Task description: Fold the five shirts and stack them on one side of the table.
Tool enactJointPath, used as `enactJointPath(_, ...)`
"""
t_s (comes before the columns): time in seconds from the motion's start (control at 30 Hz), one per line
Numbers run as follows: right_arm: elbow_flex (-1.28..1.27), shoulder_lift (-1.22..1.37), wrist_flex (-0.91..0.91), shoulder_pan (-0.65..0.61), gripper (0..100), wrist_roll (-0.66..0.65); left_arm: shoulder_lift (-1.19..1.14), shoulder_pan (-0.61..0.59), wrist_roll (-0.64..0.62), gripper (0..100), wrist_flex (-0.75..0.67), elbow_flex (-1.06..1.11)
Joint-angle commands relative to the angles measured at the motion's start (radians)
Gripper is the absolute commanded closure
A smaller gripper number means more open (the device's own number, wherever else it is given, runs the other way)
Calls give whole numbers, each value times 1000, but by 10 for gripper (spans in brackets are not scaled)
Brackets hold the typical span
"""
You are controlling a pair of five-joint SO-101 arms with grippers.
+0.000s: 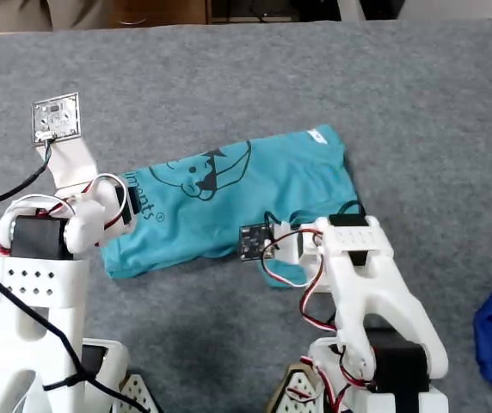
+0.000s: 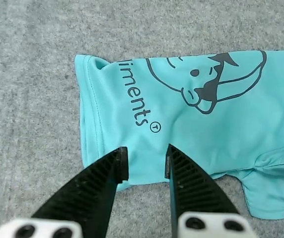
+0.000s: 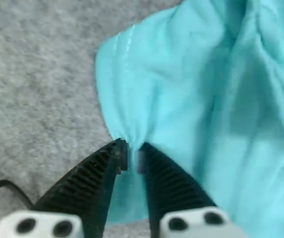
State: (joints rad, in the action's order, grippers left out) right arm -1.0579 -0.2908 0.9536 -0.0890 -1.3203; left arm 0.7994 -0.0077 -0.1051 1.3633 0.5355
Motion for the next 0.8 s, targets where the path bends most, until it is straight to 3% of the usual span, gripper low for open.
enactJointPath(0.0, 2, -1, -3, 13, 992, -6, 24, 8, 6, 865, 3, -48)
enactJointPath(0.1, 71, -1, 28, 24, 993, -6, 24, -21, 6, 865, 3, -46)
enactJointPath(0.37, 507, 7, 338, 54, 993, -6, 24, -144, 6, 864, -3, -48)
enactJointPath(0.57, 668, 36, 341, 7, 993, -9, 15, -143, 6, 864, -3, -44)
enactJointPath(0.77, 783, 226, 336, -24, 993, -9, 22, -143, 6, 864, 5, -44)
